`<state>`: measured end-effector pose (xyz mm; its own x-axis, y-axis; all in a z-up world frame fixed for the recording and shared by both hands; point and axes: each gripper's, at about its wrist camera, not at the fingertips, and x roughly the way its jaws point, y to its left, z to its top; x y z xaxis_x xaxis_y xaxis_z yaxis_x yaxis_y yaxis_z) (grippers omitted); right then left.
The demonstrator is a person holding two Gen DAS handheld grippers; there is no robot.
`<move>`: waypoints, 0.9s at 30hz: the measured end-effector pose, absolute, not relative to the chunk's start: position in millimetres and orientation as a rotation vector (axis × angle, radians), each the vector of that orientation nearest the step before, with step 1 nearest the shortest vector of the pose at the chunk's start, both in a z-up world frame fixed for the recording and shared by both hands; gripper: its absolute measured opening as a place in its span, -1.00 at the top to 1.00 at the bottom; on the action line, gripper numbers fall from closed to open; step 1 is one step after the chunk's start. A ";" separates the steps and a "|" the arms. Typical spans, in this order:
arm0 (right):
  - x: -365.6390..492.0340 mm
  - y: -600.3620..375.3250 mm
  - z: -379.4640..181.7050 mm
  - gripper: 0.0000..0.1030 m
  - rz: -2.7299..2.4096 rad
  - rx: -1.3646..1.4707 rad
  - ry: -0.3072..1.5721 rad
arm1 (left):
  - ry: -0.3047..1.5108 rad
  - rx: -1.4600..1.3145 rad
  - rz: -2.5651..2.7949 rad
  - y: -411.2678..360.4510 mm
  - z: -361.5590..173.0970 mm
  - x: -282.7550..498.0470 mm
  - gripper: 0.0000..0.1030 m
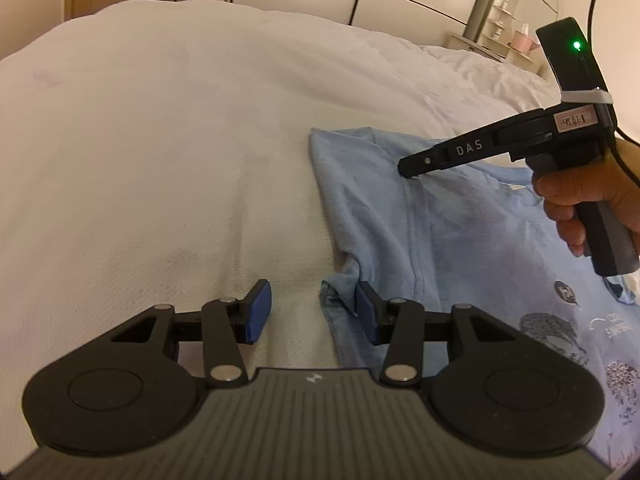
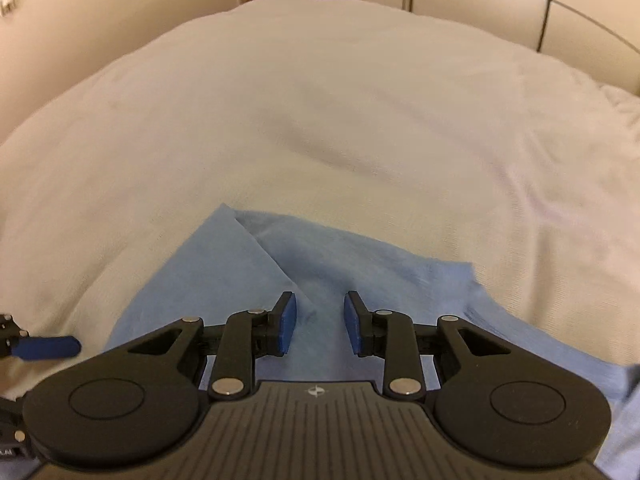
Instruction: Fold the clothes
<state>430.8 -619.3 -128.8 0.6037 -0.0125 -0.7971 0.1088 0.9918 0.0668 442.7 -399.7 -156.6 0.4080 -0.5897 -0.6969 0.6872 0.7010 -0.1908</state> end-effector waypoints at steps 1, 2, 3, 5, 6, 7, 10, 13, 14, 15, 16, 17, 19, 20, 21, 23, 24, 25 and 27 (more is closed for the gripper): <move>432.1 -620.4 -130.7 0.60 -0.053 0.117 0.924 | 0.818 0.135 -0.793 -400.2 -157.1 442.0 0.18; 433.3 -620.3 -130.8 0.84 -0.036 0.118 0.932 | 0.809 0.128 -0.771 -399.4 -157.3 440.8 0.18; 434.3 -619.9 -129.1 1.00 -0.020 0.110 0.933 | 0.809 0.115 -0.756 -400.2 -157.9 440.7 0.18; 435.5 -615.2 -123.9 1.00 -0.015 0.054 0.906 | 0.808 0.092 -0.728 -402.4 -159.2 439.9 0.18; 436.7 -614.7 -121.5 1.00 -0.017 0.032 0.887 | 0.806 0.085 -0.715 -403.4 -159.8 438.7 0.18; 438.6 -615.4 -120.3 1.00 -0.022 0.025 0.875 | 0.808 0.080 -0.704 -403.9 -160.2 437.4 0.18; 441.7 -614.7 -119.8 1.00 -0.024 0.001 0.858 | 0.824 0.072 -0.691 -404.0 -159.2 434.7 0.21; 442.9 -612.8 -121.0 1.00 -0.004 -0.011 0.892 | 0.838 0.075 -0.696 -400.2 -155.3 435.0 0.21; 441.3 -611.9 -121.6 0.99 -0.001 -0.018 0.906 | 0.843 0.074 -0.697 -397.8 -153.7 435.5 0.21; 438.4 -611.3 -119.9 0.78 -0.005 -0.037 0.917 | 0.845 0.075 -0.697 -397.0 -151.9 436.4 0.20; 435.0 -610.4 -117.8 0.53 -0.012 -0.055 0.923 | 0.841 0.075 -0.698 -396.1 -149.2 436.9 0.20; 428.8 -608.7 -113.8 0.46 -0.030 -0.071 0.910 | 0.835 0.074 -0.698 -395.1 -146.3 437.4 0.20; 414.6 -602.7 -103.9 0.44 -0.037 -0.078 0.871 | 0.801 0.066 -0.707 -393.8 -137.3 436.7 0.20; 406.8 -598.9 -98.3 0.44 -0.031 -0.073 0.847 | 0.785 0.068 -0.719 -395.0 -133.4 437.3 0.20; 398.9 -594.3 -92.7 0.44 -0.020 -0.068 0.823 | 0.769 0.070 -0.732 -396.5 -129.6 438.1 0.17; 383.5 -579.0 -82.7 0.45 0.053 -0.055 0.781 | 0.759 0.077 -0.754 -401.3 -126.8 442.1 0.16; 377.7 -571.1 -80.0 0.45 0.100 -0.038 0.773 | 0.759 0.082 -0.768 -404.1 -127.1 444.6 0.16; 374.9 -564.1 -81.1 0.46 0.141 -0.029 0.783 | 0.759 0.087 -0.784 -407.0 -127.6 447.2 0.16; 371.3 -551.9 -89.3 0.49 0.203 -0.034 0.820 | 0.760 0.120 -0.799 -413.5 -131.4 452.0 0.16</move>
<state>371.3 -551.9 -89.3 0.6641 0.1664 -0.7289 -0.1930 0.9800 0.0479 452.0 -413.5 -131.4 0.4520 -0.6040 -0.6564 0.6864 0.7055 -0.1766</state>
